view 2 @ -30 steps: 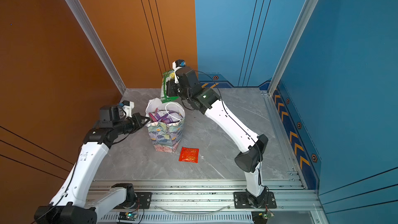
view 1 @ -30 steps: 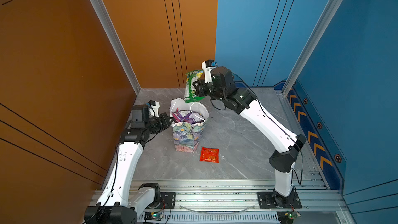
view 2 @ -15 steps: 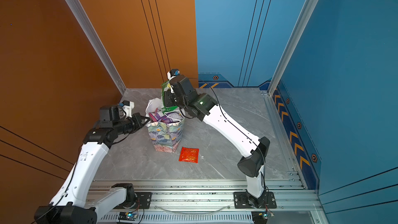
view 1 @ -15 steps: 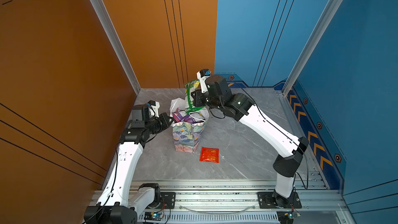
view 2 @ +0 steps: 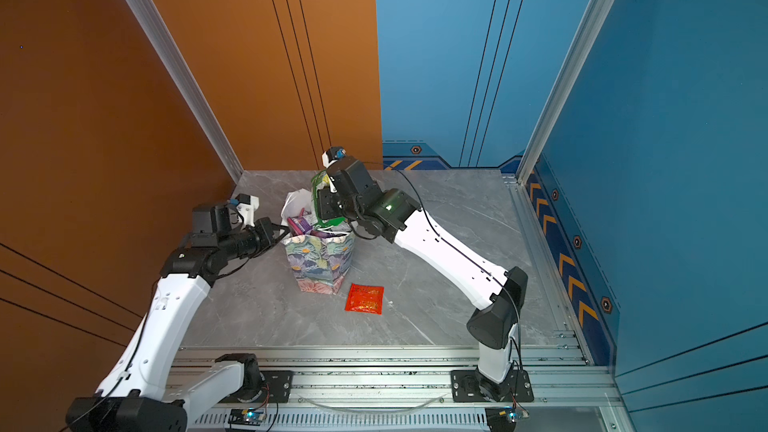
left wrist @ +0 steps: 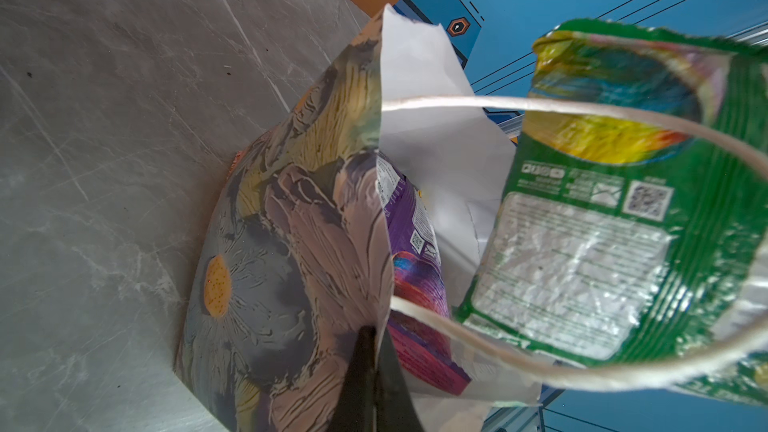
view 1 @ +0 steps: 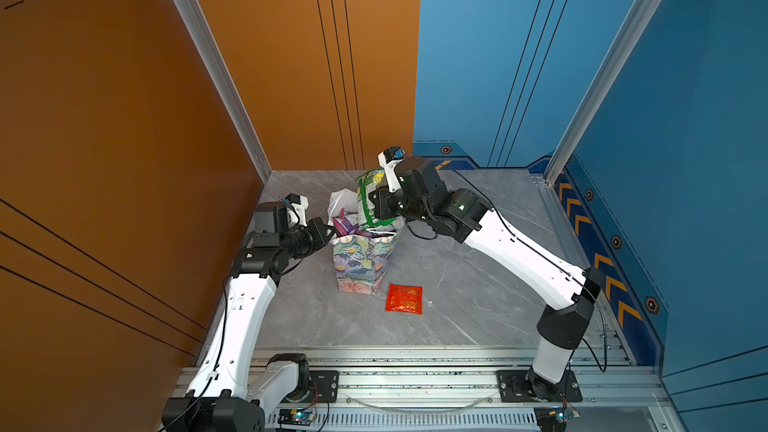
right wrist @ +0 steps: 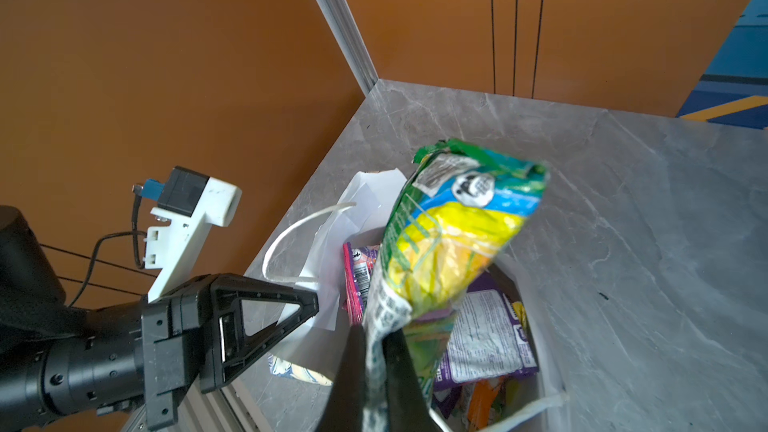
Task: Place the snacks into the paper bag
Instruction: 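Carry the green packet over the bag and lower it inside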
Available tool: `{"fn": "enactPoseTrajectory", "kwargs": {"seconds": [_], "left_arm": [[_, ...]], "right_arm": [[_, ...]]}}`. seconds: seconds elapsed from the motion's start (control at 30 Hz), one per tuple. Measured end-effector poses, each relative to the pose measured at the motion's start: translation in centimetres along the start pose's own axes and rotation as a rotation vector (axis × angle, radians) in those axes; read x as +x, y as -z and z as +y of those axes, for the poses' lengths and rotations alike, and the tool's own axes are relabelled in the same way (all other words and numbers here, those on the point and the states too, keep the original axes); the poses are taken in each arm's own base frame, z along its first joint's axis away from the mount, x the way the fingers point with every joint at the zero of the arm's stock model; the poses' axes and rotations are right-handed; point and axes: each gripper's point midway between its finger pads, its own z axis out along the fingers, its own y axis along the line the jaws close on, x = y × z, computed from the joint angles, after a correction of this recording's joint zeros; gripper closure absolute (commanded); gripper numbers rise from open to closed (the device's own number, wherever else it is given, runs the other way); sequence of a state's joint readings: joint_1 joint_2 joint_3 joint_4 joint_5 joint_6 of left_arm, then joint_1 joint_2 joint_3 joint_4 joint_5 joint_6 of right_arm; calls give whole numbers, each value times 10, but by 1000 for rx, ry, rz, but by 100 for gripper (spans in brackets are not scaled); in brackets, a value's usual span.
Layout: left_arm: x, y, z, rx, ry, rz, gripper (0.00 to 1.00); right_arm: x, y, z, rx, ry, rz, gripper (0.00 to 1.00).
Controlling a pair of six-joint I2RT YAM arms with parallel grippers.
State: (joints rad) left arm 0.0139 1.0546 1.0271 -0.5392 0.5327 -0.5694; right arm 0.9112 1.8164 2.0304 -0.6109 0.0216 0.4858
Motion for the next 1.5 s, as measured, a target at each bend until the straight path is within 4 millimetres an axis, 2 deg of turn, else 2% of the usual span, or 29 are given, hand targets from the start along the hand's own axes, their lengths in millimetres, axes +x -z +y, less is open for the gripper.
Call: {"fn": "enactPoseTrajectory", "kwargs": {"seconds": [0.43,0.7,0.97,1.3,1.33,1.5], "left_arm": [[0,0,0,0,0,0,100],[0,0,0,-1,1,1,100],[0,0,0,-1,1,1,100],[0,0,1,-3,2,1,100],[0,0,1,-3,1,1,100],[0,0,1,-3,1,1,100]], "right_arm": [[15,-12,16,-104,-98,41,100],[39,-28,7,-90,-149,83,100],[36,-35,1,-95,-182,74,100],[50,-70,-22,-63,-224,114,100],[51,-72,-23,-60,-225,116,98],[50,-76,-30,-46,-236,113,70]]}}
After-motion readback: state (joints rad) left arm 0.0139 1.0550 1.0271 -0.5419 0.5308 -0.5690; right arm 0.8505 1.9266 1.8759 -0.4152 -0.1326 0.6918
